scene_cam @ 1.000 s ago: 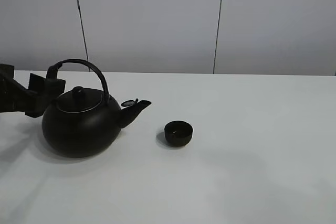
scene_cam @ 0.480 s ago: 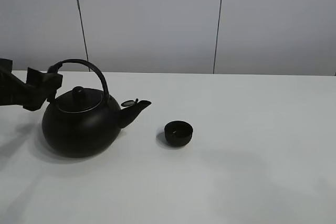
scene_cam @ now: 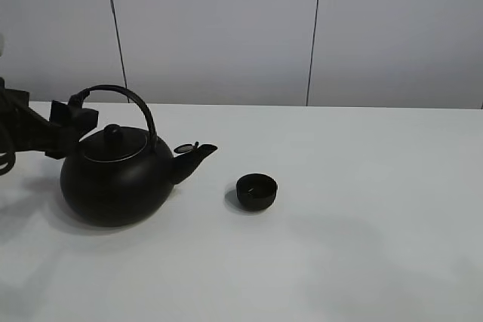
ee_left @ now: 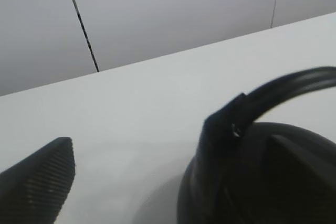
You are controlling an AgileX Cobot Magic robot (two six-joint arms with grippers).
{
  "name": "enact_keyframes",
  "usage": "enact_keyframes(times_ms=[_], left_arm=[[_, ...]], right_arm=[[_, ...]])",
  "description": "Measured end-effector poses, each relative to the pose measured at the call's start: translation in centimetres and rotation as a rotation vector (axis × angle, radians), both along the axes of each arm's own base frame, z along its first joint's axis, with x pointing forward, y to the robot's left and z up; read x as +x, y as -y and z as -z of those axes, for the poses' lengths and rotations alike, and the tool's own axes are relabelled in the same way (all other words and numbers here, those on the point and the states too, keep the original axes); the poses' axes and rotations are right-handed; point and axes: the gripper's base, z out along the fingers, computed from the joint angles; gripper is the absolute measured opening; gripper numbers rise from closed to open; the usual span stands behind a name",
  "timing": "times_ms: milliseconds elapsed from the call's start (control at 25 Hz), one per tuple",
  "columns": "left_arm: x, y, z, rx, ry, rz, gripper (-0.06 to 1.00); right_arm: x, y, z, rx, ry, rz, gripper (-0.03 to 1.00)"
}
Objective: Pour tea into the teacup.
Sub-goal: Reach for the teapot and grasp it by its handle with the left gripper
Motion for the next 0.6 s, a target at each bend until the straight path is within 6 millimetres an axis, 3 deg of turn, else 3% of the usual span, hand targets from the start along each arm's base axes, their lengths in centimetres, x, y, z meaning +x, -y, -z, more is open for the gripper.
enact_keyframes(times_ms=[360, 600], left_arm=[[1.1, -0.8, -0.4, -0.017, -0.011, -0.009, 0.70], [1.3, -0.8, 1.2, -0.022, -0.063, -0.005, 0.70]], right_arm=[[0.0, 0.0, 0.0, 0.000, 0.000, 0.000, 0.66], [0.0, 0.0, 0.0, 0.000, 0.000, 0.000, 0.66]])
